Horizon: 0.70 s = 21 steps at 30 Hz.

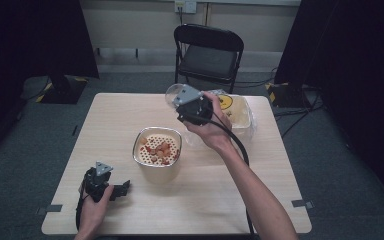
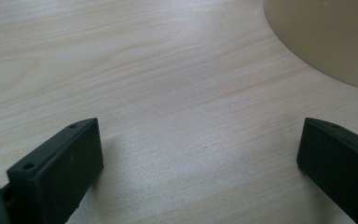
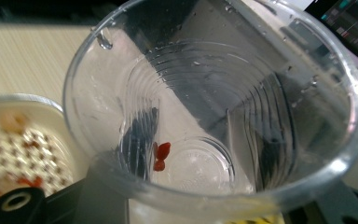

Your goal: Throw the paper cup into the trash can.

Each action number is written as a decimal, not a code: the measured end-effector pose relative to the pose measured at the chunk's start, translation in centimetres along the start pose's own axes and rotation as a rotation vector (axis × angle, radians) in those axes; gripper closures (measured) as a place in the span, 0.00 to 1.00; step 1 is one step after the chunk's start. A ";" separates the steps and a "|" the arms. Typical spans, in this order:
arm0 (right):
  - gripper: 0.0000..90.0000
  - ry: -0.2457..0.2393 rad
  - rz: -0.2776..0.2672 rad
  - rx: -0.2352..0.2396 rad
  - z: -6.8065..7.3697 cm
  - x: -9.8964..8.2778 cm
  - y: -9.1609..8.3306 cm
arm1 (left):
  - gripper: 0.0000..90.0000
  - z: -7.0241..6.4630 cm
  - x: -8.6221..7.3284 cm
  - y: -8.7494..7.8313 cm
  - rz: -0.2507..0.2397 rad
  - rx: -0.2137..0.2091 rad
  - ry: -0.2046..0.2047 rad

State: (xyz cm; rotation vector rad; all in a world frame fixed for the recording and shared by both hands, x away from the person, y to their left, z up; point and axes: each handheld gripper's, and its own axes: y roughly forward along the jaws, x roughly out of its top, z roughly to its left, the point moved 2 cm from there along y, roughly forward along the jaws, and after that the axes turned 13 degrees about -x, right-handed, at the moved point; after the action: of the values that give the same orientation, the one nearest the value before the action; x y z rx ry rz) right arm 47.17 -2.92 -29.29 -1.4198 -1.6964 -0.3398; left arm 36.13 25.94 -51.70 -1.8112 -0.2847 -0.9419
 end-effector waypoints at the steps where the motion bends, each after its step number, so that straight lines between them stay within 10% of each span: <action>1: 0.57 0.051 0.001 0.021 -0.5 0.0 0.1 | 0.00 0.0 0.0 0.0 0.001 0.000 0.000; 8: 0.56 0.333 0.013 0.148 -3.4 0.0 0.6 | 0.00 0.0 0.0 0.0 0.000 -0.001 -0.002; 21: 0.55 0.464 0.081 0.087 -7.7 -2.5 2.0 | 0.00 0.0 0.0 0.0 0.000 0.000 -0.002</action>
State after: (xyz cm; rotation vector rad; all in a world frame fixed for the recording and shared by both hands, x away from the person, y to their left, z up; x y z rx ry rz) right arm 52.26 -9.20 -27.38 -1.2268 -1.2583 -0.5004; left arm 36.12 25.92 -51.70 -1.8122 -0.2860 -0.9405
